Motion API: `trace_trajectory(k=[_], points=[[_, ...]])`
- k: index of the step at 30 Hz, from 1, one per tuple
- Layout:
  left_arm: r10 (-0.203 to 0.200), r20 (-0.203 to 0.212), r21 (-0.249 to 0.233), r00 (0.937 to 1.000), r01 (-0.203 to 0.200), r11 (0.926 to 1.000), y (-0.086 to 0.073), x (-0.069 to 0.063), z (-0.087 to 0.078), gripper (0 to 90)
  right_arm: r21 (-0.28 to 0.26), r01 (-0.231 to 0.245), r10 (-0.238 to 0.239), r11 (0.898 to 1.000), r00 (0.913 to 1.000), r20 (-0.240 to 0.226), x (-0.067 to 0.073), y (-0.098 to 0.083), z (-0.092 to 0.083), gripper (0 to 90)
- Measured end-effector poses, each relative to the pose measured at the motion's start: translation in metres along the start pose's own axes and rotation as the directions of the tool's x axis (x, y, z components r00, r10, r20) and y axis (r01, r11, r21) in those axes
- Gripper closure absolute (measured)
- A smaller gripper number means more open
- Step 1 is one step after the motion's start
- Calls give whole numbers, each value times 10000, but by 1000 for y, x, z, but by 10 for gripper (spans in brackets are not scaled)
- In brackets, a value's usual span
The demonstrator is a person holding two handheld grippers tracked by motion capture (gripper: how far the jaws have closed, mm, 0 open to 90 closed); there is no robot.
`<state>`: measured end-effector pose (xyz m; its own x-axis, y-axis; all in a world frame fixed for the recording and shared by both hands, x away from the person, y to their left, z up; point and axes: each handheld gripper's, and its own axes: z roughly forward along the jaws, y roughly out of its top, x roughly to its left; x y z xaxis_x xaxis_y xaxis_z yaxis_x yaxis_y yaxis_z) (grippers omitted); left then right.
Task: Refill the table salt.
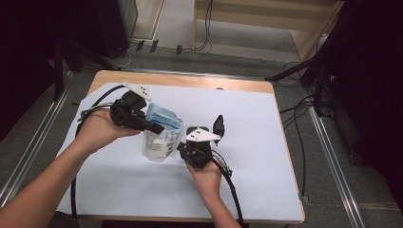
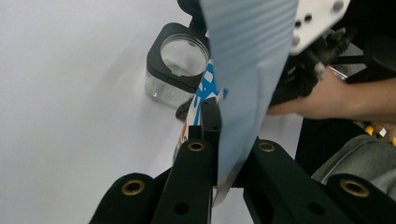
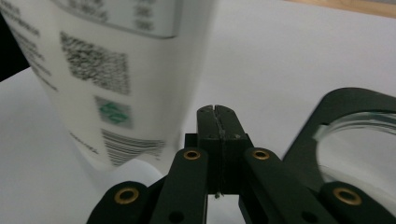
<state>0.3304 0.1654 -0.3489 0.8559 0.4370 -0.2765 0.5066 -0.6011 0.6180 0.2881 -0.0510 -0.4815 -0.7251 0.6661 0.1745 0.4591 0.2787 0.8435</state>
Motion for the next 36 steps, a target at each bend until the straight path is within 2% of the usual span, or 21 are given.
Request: trace_trajectory(k=[4,7,10,11,14,21,23,36], points=[[-376,134,77,9992,375,9993,6,1,7,900,-96,-203,200,9997,9994,-280,2,-7,6,900],[-465,66,164,9989,464,9988,10,0,12,900,-168,-208,203,9996,9994,-294,3,-13,9,900],[-506,9,157,9987,506,9986,14,1,16,900,-398,-523,508,9978,9980,-378,3,-18,9,900],[-637,52,153,9980,636,9979,15,2,17,900,-446,-579,561,9973,9976,-413,2,-19,9,900],[-767,98,191,9970,766,9969,17,5,22,900,-339,-640,624,9974,9970,-454,1,-21,10,900],[-856,135,328,9962,851,9958,25,8,31,900,-399,-770,749,9962,9959,-512,-1,-24,11,900],[-971,30,295,9953,970,9948,28,7,33,900,-393,-810,787,9959,9952,-582,0,-24,12,900],[-993,-215,621,9948,1005,9930,38,10,43,900,-379,-774,752,9963,9956,-551,1,-25,13,900]])
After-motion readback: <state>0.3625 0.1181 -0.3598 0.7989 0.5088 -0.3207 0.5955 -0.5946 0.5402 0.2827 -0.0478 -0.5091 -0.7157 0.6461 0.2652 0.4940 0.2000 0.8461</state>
